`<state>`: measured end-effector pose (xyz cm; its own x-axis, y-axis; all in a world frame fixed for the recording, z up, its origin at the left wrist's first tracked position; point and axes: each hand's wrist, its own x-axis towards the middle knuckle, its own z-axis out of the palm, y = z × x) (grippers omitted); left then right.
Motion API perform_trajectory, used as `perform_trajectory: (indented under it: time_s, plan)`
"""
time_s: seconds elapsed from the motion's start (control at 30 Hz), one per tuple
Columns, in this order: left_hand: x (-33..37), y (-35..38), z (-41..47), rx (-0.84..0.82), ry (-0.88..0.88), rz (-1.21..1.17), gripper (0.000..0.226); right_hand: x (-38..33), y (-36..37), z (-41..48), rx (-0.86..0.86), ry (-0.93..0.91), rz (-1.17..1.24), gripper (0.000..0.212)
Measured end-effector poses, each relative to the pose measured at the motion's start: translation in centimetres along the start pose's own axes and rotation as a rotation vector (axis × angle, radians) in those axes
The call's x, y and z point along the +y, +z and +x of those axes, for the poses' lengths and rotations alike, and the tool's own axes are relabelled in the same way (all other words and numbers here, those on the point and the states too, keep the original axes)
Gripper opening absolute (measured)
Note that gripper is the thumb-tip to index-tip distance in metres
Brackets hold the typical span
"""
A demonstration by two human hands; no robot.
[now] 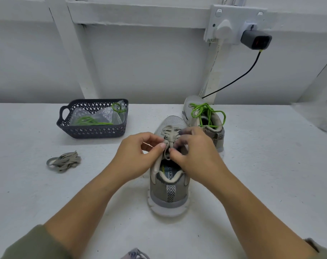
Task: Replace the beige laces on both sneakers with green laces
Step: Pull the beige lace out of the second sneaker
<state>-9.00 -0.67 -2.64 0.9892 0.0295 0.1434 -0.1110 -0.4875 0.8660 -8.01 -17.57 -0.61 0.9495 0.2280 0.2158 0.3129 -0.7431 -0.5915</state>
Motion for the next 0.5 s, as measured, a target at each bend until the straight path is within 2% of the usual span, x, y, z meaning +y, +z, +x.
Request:
perform_trajectory:
  time_s: [0.1, 0.17, 0.2, 0.23, 0.3, 0.33, 0.37, 0.4, 0.47, 0.5]
  plan:
    - [-0.3, 0.4, 0.1, 0.024, 0.016, 0.009, 0.002, 1.4, -1.8, -0.3, -0.15, 0.018, 0.282, 0.018]
    - [-0.5, 0.7, 0.1, 0.04, 0.016, -0.011, 0.002, 3.0, -3.1, -0.5, -0.197, 0.123, 0.46, 0.021]
    - [-0.6, 0.8, 0.0, 0.047, 0.02, -0.019, 0.003, 3.9, -3.4, -0.6, -0.227, 0.197, 0.445, 0.021]
    - [-0.6, 0.9, 0.0, 0.055, 0.023, -0.023, 0.004, 4.6, -3.5, -0.9, -0.296, 0.272, 0.337, 0.023]
    - [-0.5, 1.2, -0.1, 0.073, 0.027, -0.033, 0.008, 5.4, -3.4, -1.6, -0.554, 0.393, -0.064, 0.024]
    - [-0.5, 1.2, -0.1, 0.079, 0.031, -0.042, 0.01, 5.5, -3.2, -1.9, -0.607, 0.411, -0.214, 0.019]
    - [-0.5, 1.3, -0.2, 0.085, 0.038, -0.049, 0.011, 5.6, -3.1, -2.0, -0.594, 0.396, -0.273, 0.013]
    - [-0.4, 1.4, -0.2, 0.09, 0.046, -0.056, 0.013, 5.4, -3.2, -2.1, -0.53, 0.355, -0.254, 0.018]
    - [-0.5, 1.5, -0.2, 0.096, 0.057, -0.059, 0.014, 4.4, -3.4, -1.7, -0.291, 0.185, -0.18, 0.036]
    - [-0.5, 1.5, -0.2, 0.099, 0.06, -0.063, 0.015, 3.9, -3.3, -1.4, -0.182, 0.071, -0.148, 0.039]
